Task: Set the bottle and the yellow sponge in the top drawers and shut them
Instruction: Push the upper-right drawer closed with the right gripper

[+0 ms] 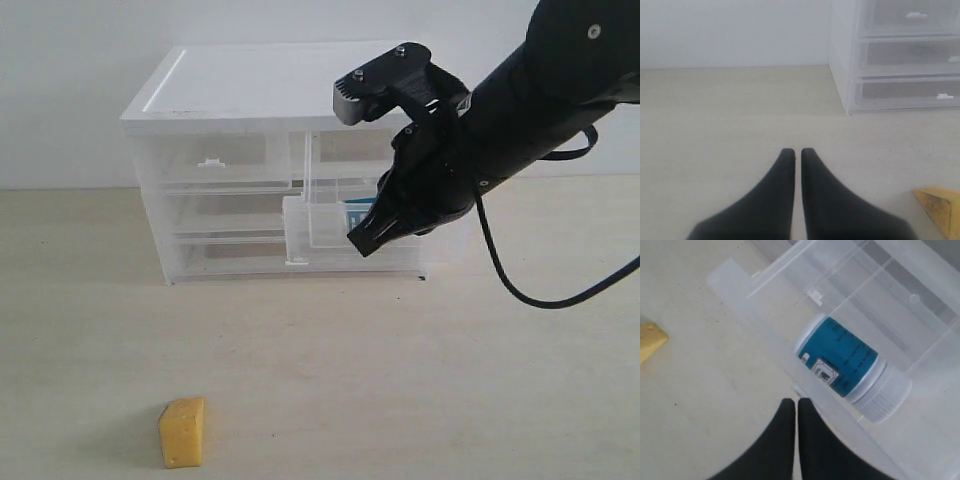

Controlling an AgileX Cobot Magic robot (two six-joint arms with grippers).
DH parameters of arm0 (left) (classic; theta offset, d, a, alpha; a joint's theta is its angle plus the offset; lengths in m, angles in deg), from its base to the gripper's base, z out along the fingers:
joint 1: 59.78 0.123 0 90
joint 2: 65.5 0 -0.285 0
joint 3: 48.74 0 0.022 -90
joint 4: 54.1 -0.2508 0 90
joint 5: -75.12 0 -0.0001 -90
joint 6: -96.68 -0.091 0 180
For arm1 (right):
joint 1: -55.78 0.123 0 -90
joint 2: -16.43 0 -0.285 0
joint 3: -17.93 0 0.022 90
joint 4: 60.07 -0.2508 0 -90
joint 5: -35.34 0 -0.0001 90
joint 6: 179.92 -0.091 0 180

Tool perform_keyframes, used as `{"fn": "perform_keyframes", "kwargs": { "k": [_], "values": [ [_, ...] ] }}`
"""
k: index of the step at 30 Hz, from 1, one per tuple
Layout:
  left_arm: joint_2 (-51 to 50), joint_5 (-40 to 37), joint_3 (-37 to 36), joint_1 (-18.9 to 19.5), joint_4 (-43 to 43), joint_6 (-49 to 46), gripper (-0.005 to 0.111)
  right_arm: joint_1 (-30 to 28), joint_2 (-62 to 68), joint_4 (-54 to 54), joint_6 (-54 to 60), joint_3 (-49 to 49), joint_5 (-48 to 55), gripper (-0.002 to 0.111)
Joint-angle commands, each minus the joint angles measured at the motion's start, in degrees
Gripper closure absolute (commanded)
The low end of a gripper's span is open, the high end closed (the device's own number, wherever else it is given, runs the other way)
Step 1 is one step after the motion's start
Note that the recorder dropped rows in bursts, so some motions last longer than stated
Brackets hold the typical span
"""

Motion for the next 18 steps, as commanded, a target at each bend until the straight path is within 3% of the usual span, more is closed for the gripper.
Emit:
{"fn": "perform_keyframes", "kwargs": {
  "k": [1,18],
  "values": [
    [0.2,0.4,-0.1,0.0,0.4,0.5,0.103,0.1,1.4,2.3,-0.5,0.1,-4.7,0.108],
    [0.2,0.4,-0.1,0.0,0.4,0.5,0.103,-0.8,3.7,5.8,-0.7,0.1,-21.4,0.108]
  ]
}}
